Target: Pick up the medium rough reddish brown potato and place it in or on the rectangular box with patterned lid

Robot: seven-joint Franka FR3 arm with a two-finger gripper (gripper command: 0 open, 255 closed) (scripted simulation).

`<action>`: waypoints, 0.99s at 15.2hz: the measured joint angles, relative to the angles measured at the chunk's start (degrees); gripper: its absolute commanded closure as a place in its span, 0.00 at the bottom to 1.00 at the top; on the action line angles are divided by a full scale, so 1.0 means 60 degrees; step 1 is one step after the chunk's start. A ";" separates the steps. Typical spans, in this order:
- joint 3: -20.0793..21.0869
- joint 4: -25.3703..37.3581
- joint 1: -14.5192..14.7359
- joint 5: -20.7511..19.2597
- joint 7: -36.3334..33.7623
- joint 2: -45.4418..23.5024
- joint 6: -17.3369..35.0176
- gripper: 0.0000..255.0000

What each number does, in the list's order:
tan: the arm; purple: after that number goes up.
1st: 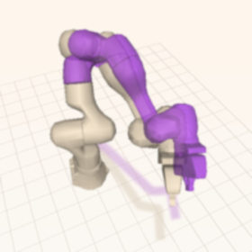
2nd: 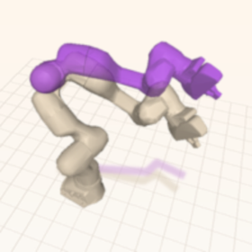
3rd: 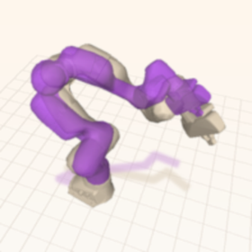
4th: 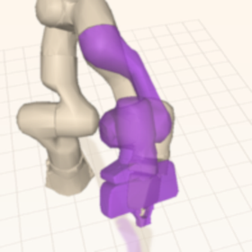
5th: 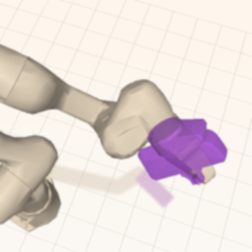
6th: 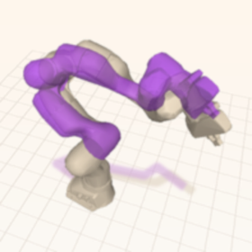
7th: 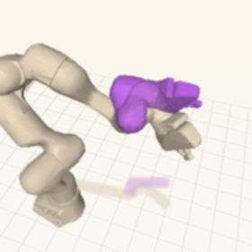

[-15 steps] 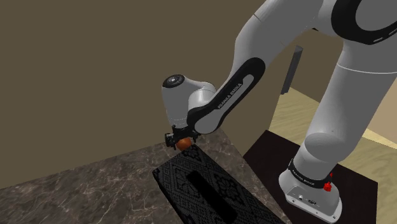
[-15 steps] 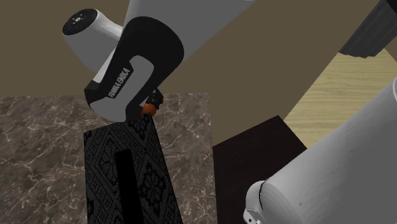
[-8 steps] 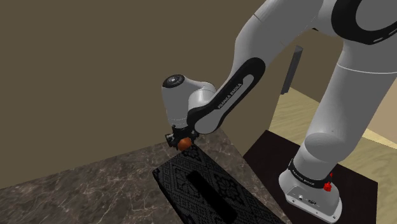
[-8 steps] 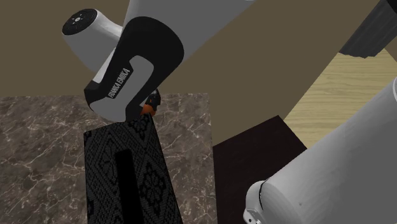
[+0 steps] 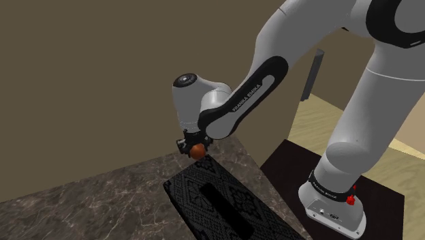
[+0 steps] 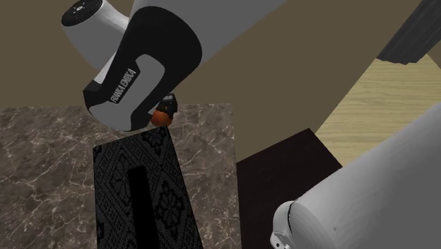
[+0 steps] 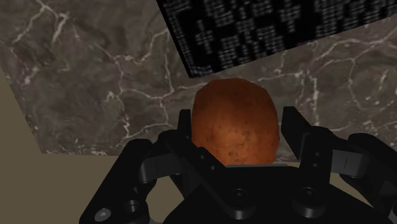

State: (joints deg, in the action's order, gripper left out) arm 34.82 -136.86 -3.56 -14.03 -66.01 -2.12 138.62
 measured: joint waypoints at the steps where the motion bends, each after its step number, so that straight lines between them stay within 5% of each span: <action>1: 0.0020 0.0032 0.0001 0.0158 0.0117 0.0140 -0.0133 1.00; 15: -0.0067 0.0652 0.0096 0.1524 0.1261 0.1572 -0.1822 1.00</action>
State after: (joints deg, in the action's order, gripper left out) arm 34.42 -132.95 -2.99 -4.89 -58.44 7.31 127.69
